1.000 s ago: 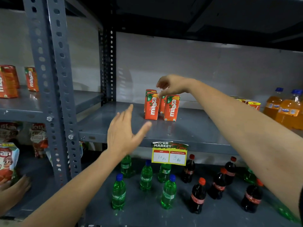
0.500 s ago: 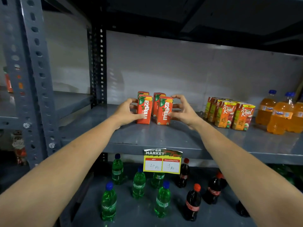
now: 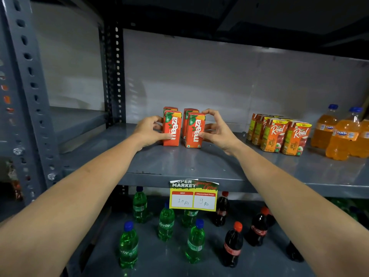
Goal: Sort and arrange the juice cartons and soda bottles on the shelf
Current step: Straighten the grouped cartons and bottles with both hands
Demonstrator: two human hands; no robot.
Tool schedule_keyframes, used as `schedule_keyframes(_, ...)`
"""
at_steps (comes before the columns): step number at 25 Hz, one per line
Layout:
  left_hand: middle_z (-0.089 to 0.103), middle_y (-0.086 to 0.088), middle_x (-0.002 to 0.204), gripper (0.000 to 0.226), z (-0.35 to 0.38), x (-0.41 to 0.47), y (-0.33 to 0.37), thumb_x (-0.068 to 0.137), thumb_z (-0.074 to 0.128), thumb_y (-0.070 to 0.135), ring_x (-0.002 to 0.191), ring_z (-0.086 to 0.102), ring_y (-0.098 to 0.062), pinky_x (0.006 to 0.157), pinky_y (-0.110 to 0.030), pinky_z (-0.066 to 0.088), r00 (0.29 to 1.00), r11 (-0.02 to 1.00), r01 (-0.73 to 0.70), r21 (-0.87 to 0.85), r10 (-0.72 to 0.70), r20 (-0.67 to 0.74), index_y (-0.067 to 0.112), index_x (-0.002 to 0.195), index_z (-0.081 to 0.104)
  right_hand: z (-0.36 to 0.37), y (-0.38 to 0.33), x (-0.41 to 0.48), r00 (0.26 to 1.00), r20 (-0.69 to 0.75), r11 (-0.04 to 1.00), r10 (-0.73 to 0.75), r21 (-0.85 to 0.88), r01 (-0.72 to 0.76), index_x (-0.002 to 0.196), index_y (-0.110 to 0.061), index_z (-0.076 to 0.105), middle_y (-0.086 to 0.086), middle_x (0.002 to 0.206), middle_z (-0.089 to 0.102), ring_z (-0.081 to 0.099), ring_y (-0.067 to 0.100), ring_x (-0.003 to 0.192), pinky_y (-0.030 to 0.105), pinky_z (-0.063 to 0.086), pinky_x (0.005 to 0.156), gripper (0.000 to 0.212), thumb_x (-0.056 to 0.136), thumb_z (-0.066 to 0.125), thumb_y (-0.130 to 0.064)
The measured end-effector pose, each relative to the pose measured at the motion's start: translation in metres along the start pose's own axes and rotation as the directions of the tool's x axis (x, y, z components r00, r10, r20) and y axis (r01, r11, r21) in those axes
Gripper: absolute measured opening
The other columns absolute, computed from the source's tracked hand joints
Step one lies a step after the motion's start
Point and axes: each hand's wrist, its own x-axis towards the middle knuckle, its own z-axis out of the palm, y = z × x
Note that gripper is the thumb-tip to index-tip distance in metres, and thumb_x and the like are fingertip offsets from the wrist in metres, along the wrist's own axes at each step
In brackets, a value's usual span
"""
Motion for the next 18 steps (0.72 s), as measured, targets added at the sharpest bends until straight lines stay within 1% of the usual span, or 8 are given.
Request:
schedule_keyframes(3,0.064,-0.012,0.120,0.067,-0.001,-0.001,0.001,0.069,0.082,0.018,0.105,0.063,-0.025,0.092,-0.047,0.053,1.000,1.000,0.008,-0.001,-0.008,0.002,0.008,0.128,0.051,0.001,-0.001,-0.003,1.000,-0.017,1.000,-0.007,-0.005,0.007,0.121,-0.042,0.035,0.003,0.114,0.051,0.052,0.023,0.116,0.034,0.060,0.071,0.053,0.087,0.062,-0.013)
schedule_keyframes(6,0.065,-0.012,0.118,0.067,0.000,-0.001,0.000,0.070,0.082,0.017,0.102,0.064,-0.023,0.089,-0.041,0.054,1.000,1.000,0.000,-0.008,0.000,0.005,0.008,0.129,0.051,0.002,-0.001,-0.004,0.999,-0.023,1.000,-0.023,-0.020,0.023,0.121,-0.042,0.034,0.005,0.116,0.049,0.053,0.021,0.113,0.030,0.060,0.069,0.053,0.088,0.061,-0.012)
schedule_keyframes(12,0.067,-0.012,0.116,0.065,-0.001,-0.002,-0.001,0.069,0.083,0.017,0.101,0.065,-0.022,0.090,-0.041,0.053,1.000,1.000,0.004,-0.019,-0.003,0.008,0.008,0.126,0.053,0.004,0.001,-0.001,1.000,-0.011,1.000,-0.025,-0.016,0.025,0.124,-0.041,0.032,-0.001,0.110,0.048,0.054,0.016,0.102,0.021,0.058,0.061,0.055,0.088,0.060,-0.010)
schedule_keyframes(14,0.067,-0.009,0.116,0.067,-0.001,-0.002,-0.002,0.066,0.085,0.022,0.102,0.065,-0.021,0.092,-0.041,0.053,1.000,1.000,0.005,0.009,-0.005,0.005,0.009,0.124,0.054,0.005,0.001,-0.002,0.999,-0.010,0.998,-0.051,-0.037,0.051,0.127,-0.038,0.032,-0.002,0.111,0.049,0.054,0.015,0.102,0.020,0.056,0.065,0.058,0.086,0.064,-0.012)
schedule_keyframes(15,0.067,-0.008,0.114,0.068,-0.001,-0.002,-0.003,0.064,0.086,0.026,0.101,0.065,-0.020,0.092,-0.040,0.053,1.000,1.000,0.009,0.026,-0.009,-0.011,0.009,0.122,0.055,0.004,0.000,-0.004,0.996,-0.046,0.995,-0.070,-0.068,0.067,0.127,-0.037,0.033,-0.001,0.113,0.050,0.055,0.013,0.102,0.020,0.055,0.068,0.060,0.083,0.068,-0.016)
schedule_keyframes(16,0.067,-0.007,0.109,0.070,-0.001,-0.004,-0.005,0.062,0.087,0.030,0.098,0.065,-0.019,0.090,-0.038,0.053,0.999,0.999,0.009,0.045,-0.007,-0.042,0.009,0.120,0.056,0.003,0.000,-0.007,0.987,-0.121,0.989,-0.103,-0.118,0.089,0.126,-0.036,0.034,0.000,0.113,0.052,0.056,0.011,0.099,0.022,0.054,0.071,0.060,0.081,0.071,-0.022)
schedule_keyframes(17,0.067,-0.006,0.103,0.070,-0.001,-0.006,-0.005,0.060,0.088,0.034,0.094,0.065,-0.019,0.089,-0.037,0.054,0.996,0.997,0.002,0.074,0.005,-0.093,0.008,0.117,0.057,0.001,-0.002,-0.010,0.964,-0.215,0.974,-0.158,-0.192,0.117,0.123,-0.032,0.038,0.000,0.109,0.054,0.057,0.010,0.093,0.023,0.053,0.070,0.057,0.079,0.073,-0.027)
schedule_keyframes(18,0.068,-0.004,0.094,0.066,-0.004,-0.008,-0.006,0.059,0.087,0.038,0.088,0.065,-0.019,0.087,-0.037,0.054,0.987,0.992,-0.010,0.122,0.030,-0.159,0.008,0.112,0.060,0.000,-0.005,-0.013,0.930,-0.287,0.944,-0.231,-0.296,0.143,0.117,-0.026,0.044,0.001,0.101,0.056,0.058,0.010,0.083,0.026,0.053,0.068,0.049,0.078,0.072,-0.031)
